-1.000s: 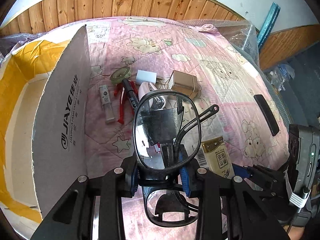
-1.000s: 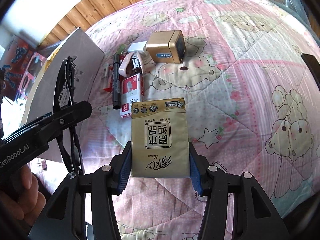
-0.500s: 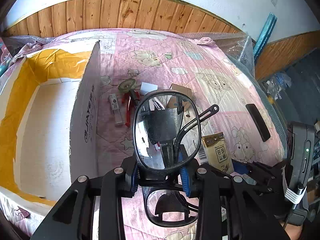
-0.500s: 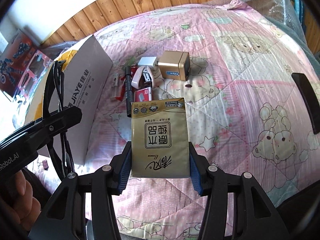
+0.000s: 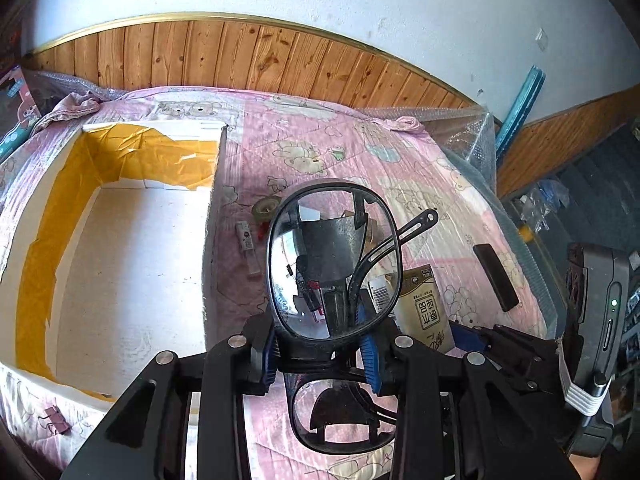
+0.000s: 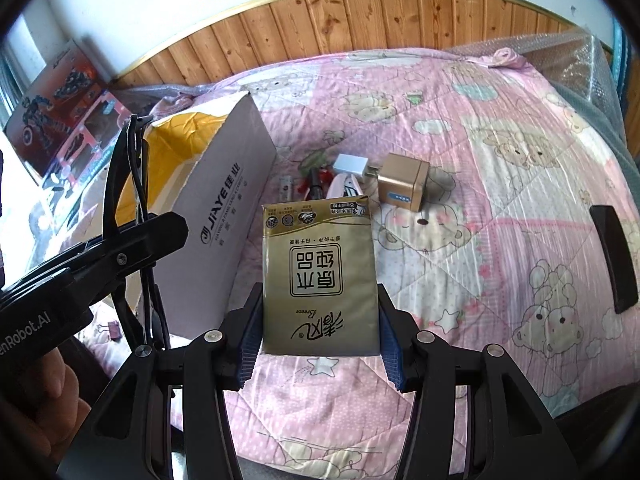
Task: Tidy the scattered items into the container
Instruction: 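Lift and carry the eyeglasses and tissue pack toward the yellow-lined box with both tools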
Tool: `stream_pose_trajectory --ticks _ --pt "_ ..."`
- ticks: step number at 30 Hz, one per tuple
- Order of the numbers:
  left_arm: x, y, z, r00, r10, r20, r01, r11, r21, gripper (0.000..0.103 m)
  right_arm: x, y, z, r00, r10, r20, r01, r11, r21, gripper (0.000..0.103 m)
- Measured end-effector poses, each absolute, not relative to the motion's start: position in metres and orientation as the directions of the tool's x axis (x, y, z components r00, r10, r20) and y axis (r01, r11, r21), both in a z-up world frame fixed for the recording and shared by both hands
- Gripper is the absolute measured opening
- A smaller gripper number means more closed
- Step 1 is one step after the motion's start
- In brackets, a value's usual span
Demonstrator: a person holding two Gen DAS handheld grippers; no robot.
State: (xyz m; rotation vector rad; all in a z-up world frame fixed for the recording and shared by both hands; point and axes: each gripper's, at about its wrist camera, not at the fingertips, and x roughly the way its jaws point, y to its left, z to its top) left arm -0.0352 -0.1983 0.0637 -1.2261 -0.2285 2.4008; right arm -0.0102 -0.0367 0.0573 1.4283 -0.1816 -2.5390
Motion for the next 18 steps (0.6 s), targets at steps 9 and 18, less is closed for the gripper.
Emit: stream_pose_trajectory --ticks 9,18 --pt "-0.035 -0.237 0.076 -0.554 0.452 -0.699 -0.258 -0.891 -0.373 0.035 -0.014 -0.067 0.077 -0.517 -0.268 -0.813 0.190 -0.962 0.197 0.053" --pt "-0.034 -0.269 0.087 -0.589 0.453 -0.669 -0.222 -0.887 -0.405 0.035 -0.018 -0.091 0.092 -0.530 -0.286 -0.798 0.226 -0.955 0.192 0.053"
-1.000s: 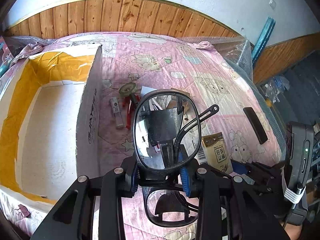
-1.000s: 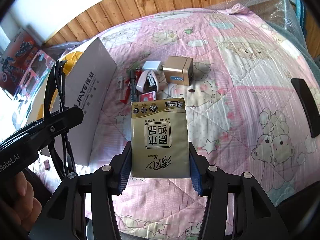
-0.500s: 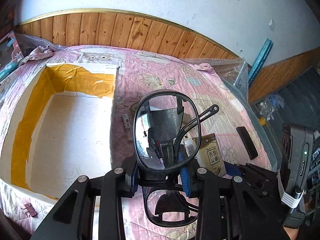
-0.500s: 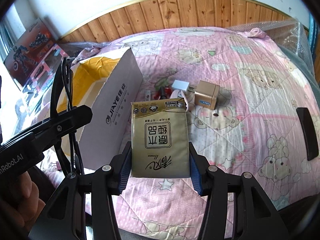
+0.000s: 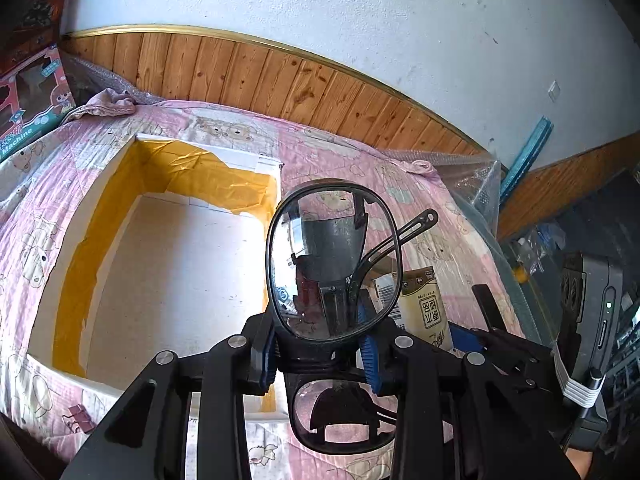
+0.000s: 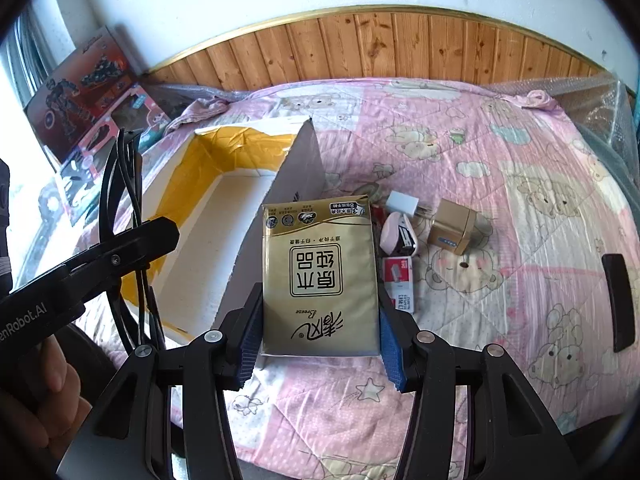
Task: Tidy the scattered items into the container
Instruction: 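Lift and carry the eyeglasses and tissue pack toward the yellow-lined box with both tools, then lower the eyeglasses and tissue pack into the box and open both tools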
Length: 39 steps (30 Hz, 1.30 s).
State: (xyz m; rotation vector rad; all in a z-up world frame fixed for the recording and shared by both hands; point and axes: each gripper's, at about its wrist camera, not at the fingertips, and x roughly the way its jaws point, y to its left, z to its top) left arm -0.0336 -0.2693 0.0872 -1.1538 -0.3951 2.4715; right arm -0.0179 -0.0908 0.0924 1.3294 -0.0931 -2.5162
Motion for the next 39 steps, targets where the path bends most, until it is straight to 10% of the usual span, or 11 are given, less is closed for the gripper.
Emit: stream_pose_trajectory --ticks 39 --pt "-0.045 -0.393 0.081 -0.672 0.311 -0.672 -0.002 -0.908 -0.418 0.035 -0.057 -0.205 0.097 -0.444 -0.393 -0.806 0.494 -0.857 0.146 0.054"
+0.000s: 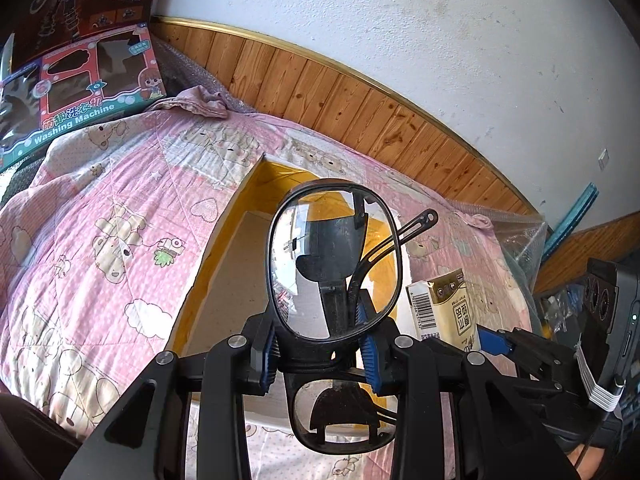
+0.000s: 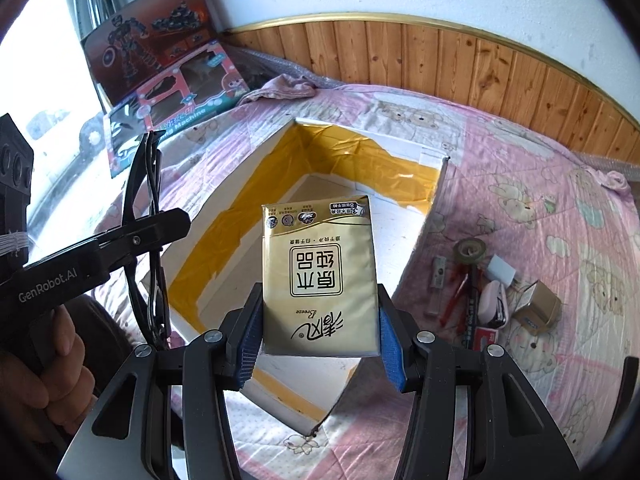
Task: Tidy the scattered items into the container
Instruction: 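Lower the eyeglasses and tissue pack into the box and open both tools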
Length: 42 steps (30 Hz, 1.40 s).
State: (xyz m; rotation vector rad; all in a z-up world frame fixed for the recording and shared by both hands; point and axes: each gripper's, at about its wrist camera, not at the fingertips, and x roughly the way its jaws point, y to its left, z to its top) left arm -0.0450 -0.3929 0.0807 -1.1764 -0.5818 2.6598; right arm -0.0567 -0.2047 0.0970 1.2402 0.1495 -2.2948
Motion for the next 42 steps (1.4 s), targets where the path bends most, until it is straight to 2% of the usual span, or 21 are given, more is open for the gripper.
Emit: stream_pose_trajectory --ticks 11,20,29,40,42 --pt "-0.078 -0.399 0.045 -0.603 0.318 -0.732 0.013 -0.913 -0.407 0.035 -0.119 -0.224 0.071 -0.364 -0.378 -0.851 0.519 -0.841 0.152 0.054" --pt "-0.134 -0.386 0.035 -0.574 0.282 -0.768 -0.018 -0.943 -0.333 0.035 -0.166 -0.237 0.049 -0.326 -0.342 -0.881 0.508 -0.850 0.141 0.054" --pt "-0.181 -0.373 0.007 -0.503 0.231 -0.833 -0.002 -0.964 -0.266 0.035 -0.200 -0.247 0.026 -0.313 -0.270 -0.911 0.517 -0.853 0.075 0.054" --pt "-0.213 -0.364 -0.014 -0.465 0.180 -0.867 -0.002 -0.979 -0.202 0.036 -0.214 -0.254 0.016 -0.341 -0.225 -0.913 0.528 -0.849 0.012 0.056" --pt "-0.215 -0.366 -0.018 -0.463 0.161 -0.871 0.016 -0.982 -0.190 0.048 -0.212 -0.252 0.018 -0.338 -0.236 -0.911 0.527 -0.850 0.025 0.056"
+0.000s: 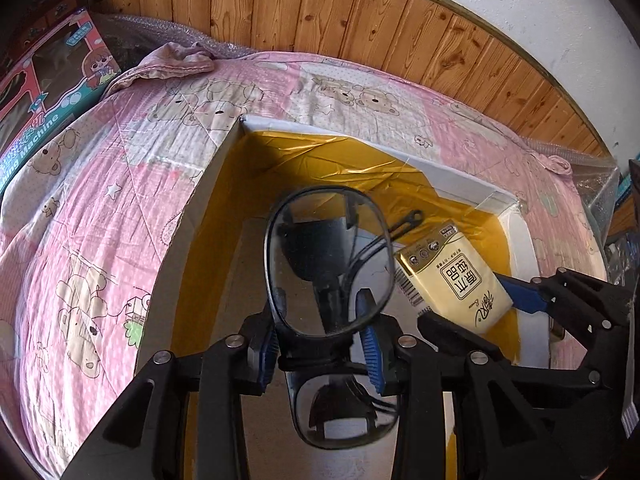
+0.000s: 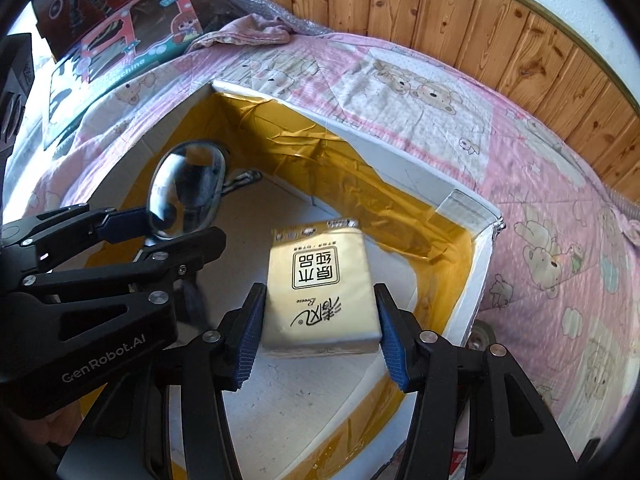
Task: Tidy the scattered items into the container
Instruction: 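Lower the eyeglasses and tissue pack into the box and open both tools, then move both tools back to the items and grasp the red staple box with the right tool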
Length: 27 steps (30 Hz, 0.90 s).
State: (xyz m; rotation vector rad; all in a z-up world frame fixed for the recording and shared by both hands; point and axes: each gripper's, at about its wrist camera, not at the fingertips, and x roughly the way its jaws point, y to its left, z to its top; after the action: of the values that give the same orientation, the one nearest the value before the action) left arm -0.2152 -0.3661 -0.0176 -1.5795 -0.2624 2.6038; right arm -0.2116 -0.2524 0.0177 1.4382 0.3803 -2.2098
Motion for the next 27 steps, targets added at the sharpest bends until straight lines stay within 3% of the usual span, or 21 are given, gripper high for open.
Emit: stream_pose_trajectory --ticks 13,16,27 --pt "-0.161 -0.380 0.047 -0.564 0.189 -0.803 0.019 -0.970 -0.242 0.051 -0.163 -0.209 0.079 -0.401 -0.425 -0.811 0.500 -0.844 0.195 0.056" --pt "-0.138 -0.368 0.061 -0.582 0.203 -0.787 -0.009 -0.970 -0.243 0.051 -0.137 -0.201 0.090 -0.416 -0.465 -0.782 0.516 -0.828 0.219 0.050" --pt "-0.057 -0.322 0.081 -0.599 0.276 -0.752 -0.113 -0.959 -0.262 0.051 -0.044 -0.159 0.089 -0.464 -0.511 -0.723 0.535 -0.813 0.231 0.047"
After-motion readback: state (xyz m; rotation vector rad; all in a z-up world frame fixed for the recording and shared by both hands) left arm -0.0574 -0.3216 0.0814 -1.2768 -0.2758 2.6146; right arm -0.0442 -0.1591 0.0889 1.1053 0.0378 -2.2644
